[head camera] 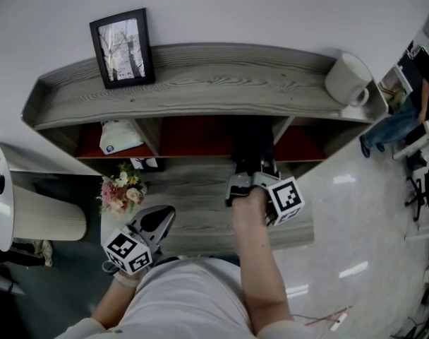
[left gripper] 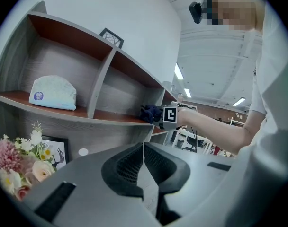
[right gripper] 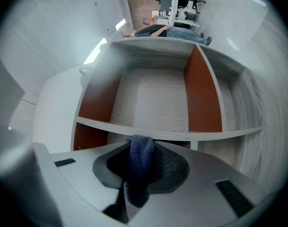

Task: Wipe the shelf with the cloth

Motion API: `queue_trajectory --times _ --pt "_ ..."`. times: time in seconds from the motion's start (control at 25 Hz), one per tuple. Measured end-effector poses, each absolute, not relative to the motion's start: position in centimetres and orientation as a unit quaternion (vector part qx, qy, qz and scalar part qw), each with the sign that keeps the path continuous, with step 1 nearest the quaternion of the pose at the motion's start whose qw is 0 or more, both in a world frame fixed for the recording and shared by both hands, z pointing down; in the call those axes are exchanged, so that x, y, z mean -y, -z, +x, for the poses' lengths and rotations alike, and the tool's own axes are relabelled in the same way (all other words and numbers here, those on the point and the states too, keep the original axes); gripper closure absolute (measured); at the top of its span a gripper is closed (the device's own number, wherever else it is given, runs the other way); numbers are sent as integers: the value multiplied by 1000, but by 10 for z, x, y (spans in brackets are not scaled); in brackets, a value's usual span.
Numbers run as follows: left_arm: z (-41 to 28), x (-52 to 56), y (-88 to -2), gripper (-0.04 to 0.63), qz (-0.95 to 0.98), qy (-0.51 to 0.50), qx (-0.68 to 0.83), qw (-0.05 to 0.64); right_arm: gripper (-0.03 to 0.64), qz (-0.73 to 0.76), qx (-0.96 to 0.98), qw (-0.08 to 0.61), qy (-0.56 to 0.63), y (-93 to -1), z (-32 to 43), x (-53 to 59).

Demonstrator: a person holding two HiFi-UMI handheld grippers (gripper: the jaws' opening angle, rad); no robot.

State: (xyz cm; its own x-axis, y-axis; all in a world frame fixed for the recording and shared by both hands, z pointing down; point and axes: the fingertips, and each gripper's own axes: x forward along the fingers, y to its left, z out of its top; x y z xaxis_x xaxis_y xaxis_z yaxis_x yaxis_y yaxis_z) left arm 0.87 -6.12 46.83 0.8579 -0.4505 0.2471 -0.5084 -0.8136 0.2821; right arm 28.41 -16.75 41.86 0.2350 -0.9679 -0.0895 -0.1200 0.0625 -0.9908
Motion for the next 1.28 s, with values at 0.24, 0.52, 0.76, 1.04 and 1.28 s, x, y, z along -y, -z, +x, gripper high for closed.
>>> queue_trajectory --times 0.24,0.52,0.76,1.04,1.28 --pt "12 59 -466 577 950 -81 250 167 540 -558 -508 556 348 -371 283 161" --pt "10 58 -464 578 950 -81 252 166 540 -536 -522 580 323 -331 282 157" --pt "9 59 -464 578 950 -81 255 163 540 -530 -527 592 302 -315 284 163" --pt "6 63 -462 577 948 -79 263 163 540 -523 -520 608 292 -311 289 183" --pt "-2 66 -462 578 942 -78 281 168 540 -522 -515 617 284 -313 294 207"
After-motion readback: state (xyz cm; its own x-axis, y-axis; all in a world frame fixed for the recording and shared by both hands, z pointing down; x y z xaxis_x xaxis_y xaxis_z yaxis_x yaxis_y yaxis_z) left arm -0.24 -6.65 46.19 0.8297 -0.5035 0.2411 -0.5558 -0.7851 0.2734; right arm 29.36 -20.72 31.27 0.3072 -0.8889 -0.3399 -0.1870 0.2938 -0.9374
